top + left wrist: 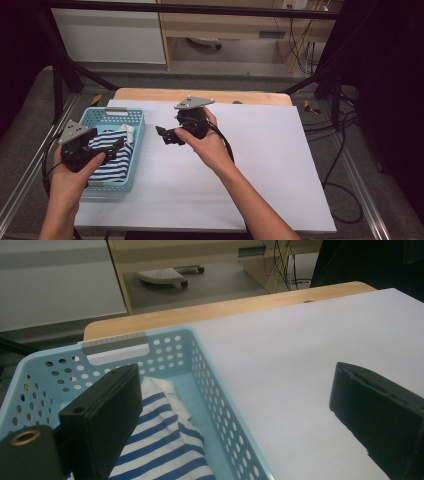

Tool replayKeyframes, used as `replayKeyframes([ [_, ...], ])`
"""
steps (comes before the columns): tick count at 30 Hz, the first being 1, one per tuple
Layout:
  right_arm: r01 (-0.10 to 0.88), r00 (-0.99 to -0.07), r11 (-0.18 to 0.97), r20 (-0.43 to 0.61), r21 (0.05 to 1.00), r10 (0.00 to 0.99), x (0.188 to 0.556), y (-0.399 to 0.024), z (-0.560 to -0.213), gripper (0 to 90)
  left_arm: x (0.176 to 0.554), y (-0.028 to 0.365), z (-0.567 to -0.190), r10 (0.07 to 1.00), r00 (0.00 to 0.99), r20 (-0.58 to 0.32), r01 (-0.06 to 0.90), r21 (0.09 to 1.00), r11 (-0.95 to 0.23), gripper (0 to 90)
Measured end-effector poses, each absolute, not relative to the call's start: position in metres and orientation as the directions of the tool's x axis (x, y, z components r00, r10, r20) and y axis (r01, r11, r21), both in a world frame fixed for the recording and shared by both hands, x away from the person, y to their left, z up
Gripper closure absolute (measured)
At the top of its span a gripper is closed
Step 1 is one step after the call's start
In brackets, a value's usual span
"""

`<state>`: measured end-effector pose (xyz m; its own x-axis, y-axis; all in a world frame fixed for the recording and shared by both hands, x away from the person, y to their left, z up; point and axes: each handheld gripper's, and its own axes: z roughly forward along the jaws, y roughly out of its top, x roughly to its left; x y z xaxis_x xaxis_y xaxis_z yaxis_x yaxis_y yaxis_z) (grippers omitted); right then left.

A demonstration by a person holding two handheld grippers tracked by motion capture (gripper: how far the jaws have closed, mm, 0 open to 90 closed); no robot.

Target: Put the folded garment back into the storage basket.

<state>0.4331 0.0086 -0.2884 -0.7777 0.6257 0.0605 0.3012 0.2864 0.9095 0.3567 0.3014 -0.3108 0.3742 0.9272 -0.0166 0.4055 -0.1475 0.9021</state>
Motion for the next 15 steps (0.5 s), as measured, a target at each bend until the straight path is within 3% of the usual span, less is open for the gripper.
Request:
replayKeyframes([
  [15,0.259,-0.740,0.215,0.051,0.942,0.670,0.440,-0.027,-0.277,6.8,0.357,0.300,-0.312,0.926,0.377,-0.019,0.413,0.899,-0.150,5.8],
])
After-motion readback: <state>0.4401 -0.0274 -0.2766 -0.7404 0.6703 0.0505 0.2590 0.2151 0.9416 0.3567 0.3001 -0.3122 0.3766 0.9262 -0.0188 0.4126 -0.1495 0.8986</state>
